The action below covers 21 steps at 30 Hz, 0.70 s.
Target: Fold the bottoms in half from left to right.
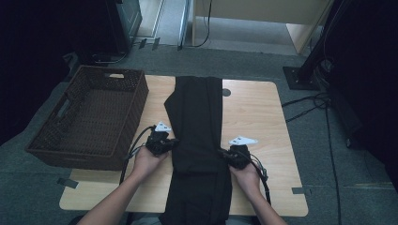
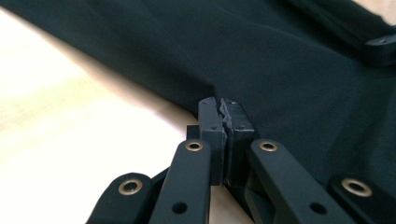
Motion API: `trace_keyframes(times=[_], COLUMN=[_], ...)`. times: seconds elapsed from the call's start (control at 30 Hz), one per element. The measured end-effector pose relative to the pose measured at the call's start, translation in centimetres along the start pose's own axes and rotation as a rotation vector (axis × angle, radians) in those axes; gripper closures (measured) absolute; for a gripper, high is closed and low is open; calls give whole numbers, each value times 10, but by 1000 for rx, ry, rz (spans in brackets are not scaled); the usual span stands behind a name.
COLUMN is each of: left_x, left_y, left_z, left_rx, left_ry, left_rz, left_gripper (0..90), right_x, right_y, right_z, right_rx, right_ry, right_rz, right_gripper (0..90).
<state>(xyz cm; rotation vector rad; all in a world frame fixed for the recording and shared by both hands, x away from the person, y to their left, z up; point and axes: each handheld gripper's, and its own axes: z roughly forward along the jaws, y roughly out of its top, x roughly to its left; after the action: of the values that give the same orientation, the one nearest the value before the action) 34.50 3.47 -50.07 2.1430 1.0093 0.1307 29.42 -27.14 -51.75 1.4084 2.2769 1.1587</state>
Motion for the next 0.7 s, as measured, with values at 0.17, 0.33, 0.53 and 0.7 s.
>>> trace_keyframes(times=[0.17,0.33,0.53,0.7], left_x=[-6,-5,-5,-5], left_y=[-16,-17,-19,-20], left_z=[-4,-4,-4,-4], left_rx=[24,18,15,3], left_ry=[-31,-35,-29,-29], left_rz=[-26,-36,-21,-34], left_gripper=[889,889,885,884], right_x=[13,4,-14,-24], right_y=[-13,2,40,62], right_z=[-12,-10,11,40], right_rx=[13,-64,-124,-113], right_ry=[-8,-44,-86,-101], right_rz=[-33,-23,14,37], right_gripper=[814,608,487,436])
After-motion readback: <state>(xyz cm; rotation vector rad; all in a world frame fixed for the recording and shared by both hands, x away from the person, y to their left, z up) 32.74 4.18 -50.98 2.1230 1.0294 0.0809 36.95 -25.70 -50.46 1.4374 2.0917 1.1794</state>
